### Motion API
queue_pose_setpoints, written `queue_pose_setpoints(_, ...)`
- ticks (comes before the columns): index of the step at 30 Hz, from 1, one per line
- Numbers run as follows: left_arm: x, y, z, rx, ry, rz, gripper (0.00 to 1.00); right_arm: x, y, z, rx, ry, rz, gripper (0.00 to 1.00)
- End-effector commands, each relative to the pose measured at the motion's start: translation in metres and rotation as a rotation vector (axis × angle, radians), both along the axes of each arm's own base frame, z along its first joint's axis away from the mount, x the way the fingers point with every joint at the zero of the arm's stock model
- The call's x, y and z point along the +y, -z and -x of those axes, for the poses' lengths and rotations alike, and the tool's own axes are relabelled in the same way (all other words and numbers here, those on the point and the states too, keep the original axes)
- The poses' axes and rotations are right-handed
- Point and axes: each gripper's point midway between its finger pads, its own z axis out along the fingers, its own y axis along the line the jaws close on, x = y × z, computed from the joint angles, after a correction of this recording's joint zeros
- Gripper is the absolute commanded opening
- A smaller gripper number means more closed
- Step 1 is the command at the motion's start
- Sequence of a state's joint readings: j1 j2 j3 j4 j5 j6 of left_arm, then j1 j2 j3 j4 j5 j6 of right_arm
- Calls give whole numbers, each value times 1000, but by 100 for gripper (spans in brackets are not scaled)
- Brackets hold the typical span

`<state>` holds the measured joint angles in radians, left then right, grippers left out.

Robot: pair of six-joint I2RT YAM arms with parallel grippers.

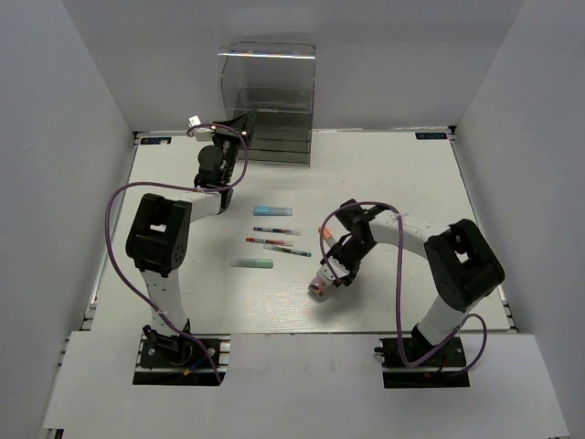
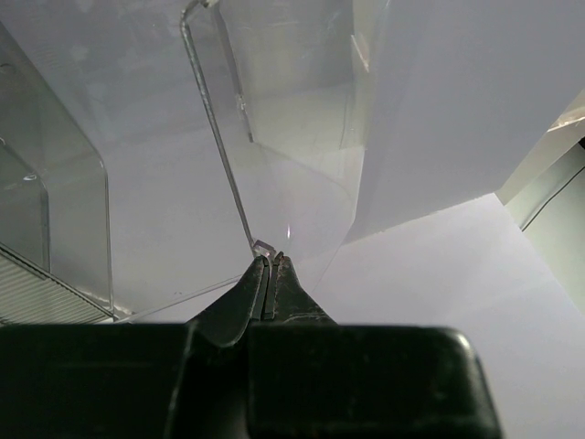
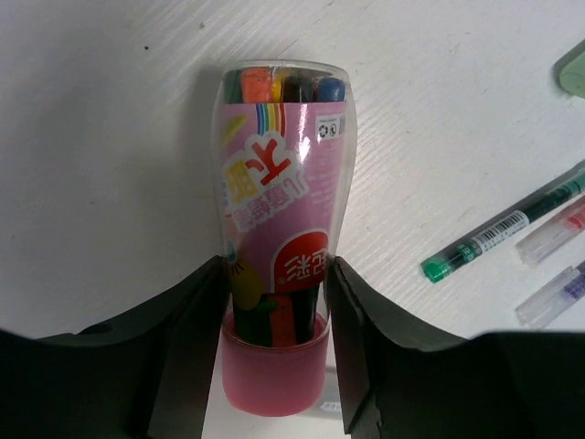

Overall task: Sort the stationery into containers
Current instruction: Pick up the stationery from the center of the board, then place the stationery in the storage box.

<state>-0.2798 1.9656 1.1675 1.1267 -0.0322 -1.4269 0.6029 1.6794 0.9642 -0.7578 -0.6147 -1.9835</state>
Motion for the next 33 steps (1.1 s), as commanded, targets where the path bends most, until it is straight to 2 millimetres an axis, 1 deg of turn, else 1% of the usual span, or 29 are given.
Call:
queue_pose_setpoints(1,-1,-32,13,-95,16,29,0,-3,-22,3,-20,29,-25,13)
queue_pose_setpoints(2,-1,-32,13,-95,16,29,0,2,-29,3,-24,37,-57,13)
queue_pose_setpoints(3,-1,-32,13,-95,16,29,0,4,-43,1,-24,86,-83,11)
queue_pose_setpoints(5,-1,-36,13,-104,16,32,0,12,-65,-8,-79,112,-146,10)
queue_pose_setpoints(7,-1,-36,13,-104,16,32,0,15,-76,-14,-52,198,-165,8)
queue_pose_setpoints(8,-1,-36,13,-104,16,32,0,21,-85,-26,-76,246,-199,6)
queue_pose_setpoints(9,-1,-36,13,-104,16,32,0,24,-91,-32,-87,270,-219,6)
queue_pose_setpoints(11,-1,-36,13,-104,16,32,0,32,-106,-56,-116,376,-272,4)
queue_pose_setpoints(12,-1,-36,13,-104,16,32,0,37,-115,-71,-146,442,-308,4)
queue_pose_setpoints(13,-1,-36,13,-104,16,32,0,37,-118,-82,-153,503,-314,4)
queue_pose_setpoints(14,-1,-36,13,-104,16,32,0,39,-123,-91,-170,527,-333,4)
queue_pose_setpoints(15,-1,-36,13,-104,16,32,0,45,-138,-110,-240,553,-387,4)
queue_pose_setpoints(16,-1,-36,13,-104,16,32,0,46,-133,-119,-225,606,-376,4)
queue_pose_setpoints(17,-1,-36,13,-104,16,32,0,49,-141,-128,-245,624,-393,4)
queue_pose_setpoints(18,-1,-36,13,-104,16,32,0,54,-144,-146,-264,664,-412,4)
queue_pose_setpoints(19,-1,-36,13,-104,16,32,0,54,-147,-157,-294,686,-414,4)
queue_pose_setpoints(20,-1,-36,13,-104,16,32,0,61,-163,-170,-318,708,-456,2)
queue_pose_setpoints(21,-1,-36,13,-104,16,32,0,65,-166,-183,-327,738,-456,2)
queue_pose_setpoints(22,-1,-36,13,-104,16,32,0,67,-156,-191,-319,759,-432,2)
queue_pose_setpoints(23,-1,-36,13,-104,16,32,0,75,-170,-206,-342,779,-476,2)
queue_pose_setpoints(24,-1,-36,13,-104,16,32,0,80,-180,-214,-358,779,-499,2)
queue_pose_setpoints(25,-1,-36,13,-104,16,32,0,82,-176,-221,-359,783,-497,2)
queue_pose_setpoints(27,-1,-36,13,-104,16,32,0,90,-193,-230,-400,781,-553,1)
queue_pose_setpoints(28,-1,-36,13,-104,16,32,0,91,-194,-234,-414,786,-562,1)
queue_pose_setpoints(29,-1,-36,13,-104,16,32,0,94,-190,-237,-416,792,-564,0)
queue_pose_setpoints(30,-1,-36,13,-104,16,32,0,96,-193,-240,-428,795,-578,0)
queue_pose_setpoints(31,-1,-36,13,-104,16,32,0,100,-201,-247,-448,808,-624,0)
queue_pose_setpoints(32,-1,-36,13,-104,16,32,0,100,-206,-257,-469,843,-638,0)
queue_pose_setpoints(33,-1,-36,13,-104,16,32,0,102,-207,-264,-484,859,-657,0)
